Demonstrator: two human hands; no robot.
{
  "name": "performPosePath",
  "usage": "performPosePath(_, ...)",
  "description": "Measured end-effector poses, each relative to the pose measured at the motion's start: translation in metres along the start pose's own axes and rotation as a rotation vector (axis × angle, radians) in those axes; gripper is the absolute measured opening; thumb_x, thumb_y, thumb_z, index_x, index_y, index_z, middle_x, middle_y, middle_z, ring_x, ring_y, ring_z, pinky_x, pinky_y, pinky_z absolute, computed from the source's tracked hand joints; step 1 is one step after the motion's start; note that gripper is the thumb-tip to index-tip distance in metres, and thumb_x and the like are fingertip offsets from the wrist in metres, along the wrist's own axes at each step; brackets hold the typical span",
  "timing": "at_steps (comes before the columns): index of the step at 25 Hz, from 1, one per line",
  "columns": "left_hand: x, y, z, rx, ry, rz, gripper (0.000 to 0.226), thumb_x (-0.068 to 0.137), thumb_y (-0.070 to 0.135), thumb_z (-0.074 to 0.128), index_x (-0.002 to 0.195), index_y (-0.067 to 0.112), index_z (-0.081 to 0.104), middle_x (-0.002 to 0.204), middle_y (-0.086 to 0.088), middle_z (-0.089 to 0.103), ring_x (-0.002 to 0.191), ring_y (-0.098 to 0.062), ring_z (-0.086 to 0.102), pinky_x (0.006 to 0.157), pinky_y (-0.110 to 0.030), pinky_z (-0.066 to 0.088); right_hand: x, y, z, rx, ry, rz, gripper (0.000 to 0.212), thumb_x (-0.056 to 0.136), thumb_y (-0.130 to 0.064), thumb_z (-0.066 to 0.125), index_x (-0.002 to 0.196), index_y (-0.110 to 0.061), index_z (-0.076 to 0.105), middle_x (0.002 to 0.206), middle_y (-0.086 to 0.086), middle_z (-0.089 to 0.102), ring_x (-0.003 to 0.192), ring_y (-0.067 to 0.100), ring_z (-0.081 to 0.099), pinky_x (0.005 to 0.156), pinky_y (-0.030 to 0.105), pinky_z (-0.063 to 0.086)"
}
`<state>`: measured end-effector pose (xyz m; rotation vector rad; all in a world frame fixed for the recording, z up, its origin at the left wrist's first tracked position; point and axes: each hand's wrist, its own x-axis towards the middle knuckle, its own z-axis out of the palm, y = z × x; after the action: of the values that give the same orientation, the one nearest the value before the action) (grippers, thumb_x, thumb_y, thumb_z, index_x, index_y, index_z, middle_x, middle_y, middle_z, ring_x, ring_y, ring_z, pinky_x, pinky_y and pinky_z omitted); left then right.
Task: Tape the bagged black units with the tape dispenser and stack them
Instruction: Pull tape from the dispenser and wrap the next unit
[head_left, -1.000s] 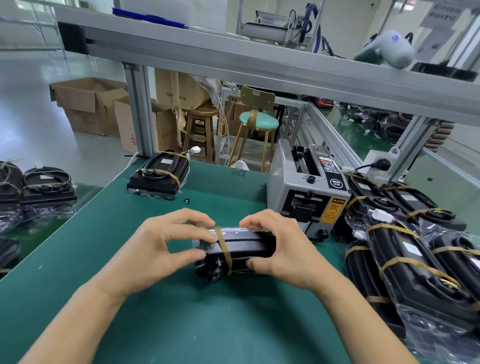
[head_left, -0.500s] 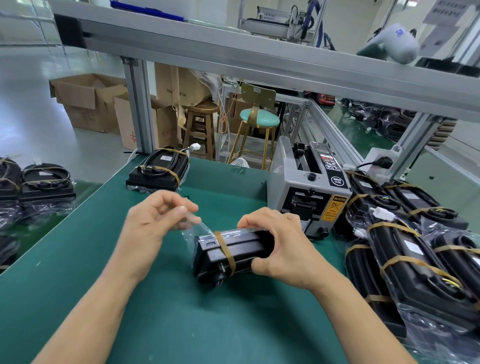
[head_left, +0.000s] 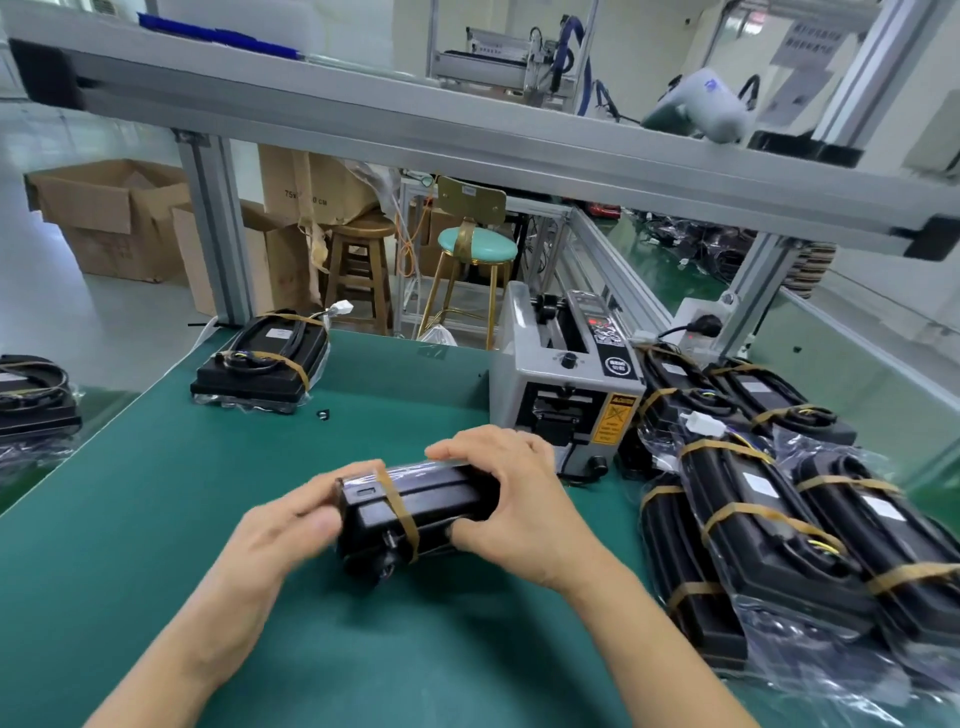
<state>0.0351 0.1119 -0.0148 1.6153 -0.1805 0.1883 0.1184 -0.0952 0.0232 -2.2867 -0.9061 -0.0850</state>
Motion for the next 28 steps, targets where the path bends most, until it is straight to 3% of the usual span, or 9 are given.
performPosePath(2, -0.004, -0.005, 0.006, 0.158, 0.089, -0.005, 0.067, 0.054, 0.044, 0.08, 0.118, 0.043, 0.06, 0.119, 0.014, 0.066, 0.114, 0.0, 0.057, 0.097, -0.01, 0.039, -0.007, 0.002, 0.003, 0.038, 0.016, -0.003, 0.064, 0.062, -0.016, 0.064, 0.121, -0.038, 0.058, 0.125, -0.019, 0.047, 0.125, -0.01, 0.034, 0.117, 0.037, -0.006)
performPosePath(3, -0.004, -0.005, 0.011, 0.207, 0.165, 0.009, 0.067, 0.047, 0.043, 0.084, 0.11, 0.046, 0.062, 0.113, 0.018, 0.068, 0.108, 0.003, 0.06, 0.093, -0.007, 0.039, -0.011, 0.006, 0.003, 0.098, 0.069, 0.014, 0.065, 0.061, -0.014, 0.061, 0.12, -0.041, 0.057, 0.128, -0.019, 0.047, 0.127, -0.009, 0.035, 0.118, 0.037, -0.002)
performPosePath(6, -0.003, -0.007, 0.021, 0.198, 0.282, 0.067, 0.063, 0.044, 0.029, 0.094, 0.099, 0.044, 0.067, 0.102, 0.017, 0.071, 0.099, -0.001, 0.065, 0.089, -0.006, 0.042, -0.014, 0.027, -0.008, 0.393, 0.521, 0.389, 0.037, 0.078, -0.007, 0.063, 0.096, -0.039, 0.065, 0.11, -0.012, 0.064, 0.107, 0.007, 0.058, 0.101, 0.027, 0.039)
performPosePath(8, -0.004, -0.012, 0.023, 0.144, 0.32, 0.082, 0.056, 0.047, 0.025, 0.084, 0.099, 0.041, 0.069, 0.101, 0.015, 0.072, 0.097, -0.004, 0.066, 0.09, -0.01, 0.044, -0.006, 0.043, -0.017, 0.509, 0.702, 0.659, 0.021, 0.089, -0.012, 0.061, 0.085, -0.031, 0.069, 0.094, -0.009, 0.069, 0.094, 0.012, 0.063, 0.091, 0.028, 0.048)
performPosePath(11, -0.007, -0.013, 0.03, 0.19, 0.328, 0.116, 0.058, 0.047, 0.025, 0.083, 0.1, 0.043, 0.069, 0.1, 0.016, 0.072, 0.095, -0.002, 0.066, 0.091, -0.008, 0.042, 0.013, 0.055, -0.02, 0.515, 0.746, 0.799, 0.018, 0.09, -0.016, 0.061, 0.077, -0.015, 0.073, 0.077, -0.005, 0.068, 0.08, 0.018, 0.06, 0.082, 0.032, 0.049)
performPosePath(14, -0.007, -0.015, 0.03, 0.219, 0.317, 0.121, 0.062, 0.045, 0.027, 0.089, 0.102, 0.042, 0.068, 0.101, 0.016, 0.072, 0.096, -0.002, 0.066, 0.091, -0.007, 0.042, 0.025, 0.06, -0.017, 0.509, 0.814, 0.833, 0.024, 0.088, -0.018, 0.065, 0.066, -0.009, 0.066, 0.08, 0.005, 0.071, 0.088, 0.029, 0.064, 0.074, 0.029, 0.047)
performPosePath(19, -0.008, -0.015, 0.03, 0.205, 0.303, 0.126, 0.06, 0.048, 0.042, 0.083, 0.105, 0.04, 0.067, 0.104, 0.015, 0.071, 0.098, -0.003, 0.065, 0.093, -0.009, 0.042, 0.035, 0.064, -0.019, 0.664, 0.841, 0.901, 0.02, 0.082, -0.022, 0.075, 0.065, -0.027, 0.064, 0.074, -0.006, 0.067, 0.078, 0.015, 0.06, 0.082, 0.034, 0.05)
performPosePath(24, -0.009, -0.015, 0.032, 0.237, 0.307, 0.148, 0.063, 0.049, 0.027, 0.091, 0.106, 0.039, 0.067, 0.104, 0.015, 0.071, 0.098, -0.003, 0.065, 0.091, -0.007, 0.041, 0.045, 0.06, -0.017, 0.837, 0.921, 0.977, 0.004, 0.081, -0.012, 0.074, 0.082, -0.01, 0.071, 0.066, 0.0, 0.055, 0.055, 0.012, 0.041, 0.06, 0.026, 0.039)
performPosePath(28, -0.013, -0.012, 0.035, 0.245, 0.332, 0.138, 0.064, 0.048, 0.027, 0.094, 0.104, 0.042, 0.067, 0.102, 0.016, 0.071, 0.097, -0.003, 0.064, 0.091, -0.006, 0.04, 0.028, 0.029, -0.032, 1.07, 0.775, 0.979, 0.023, 0.086, -0.013, 0.067, 0.069, -0.017, 0.053, 0.061, -0.003, 0.044, 0.049, 0.009, 0.035, 0.045, 0.019, 0.031)
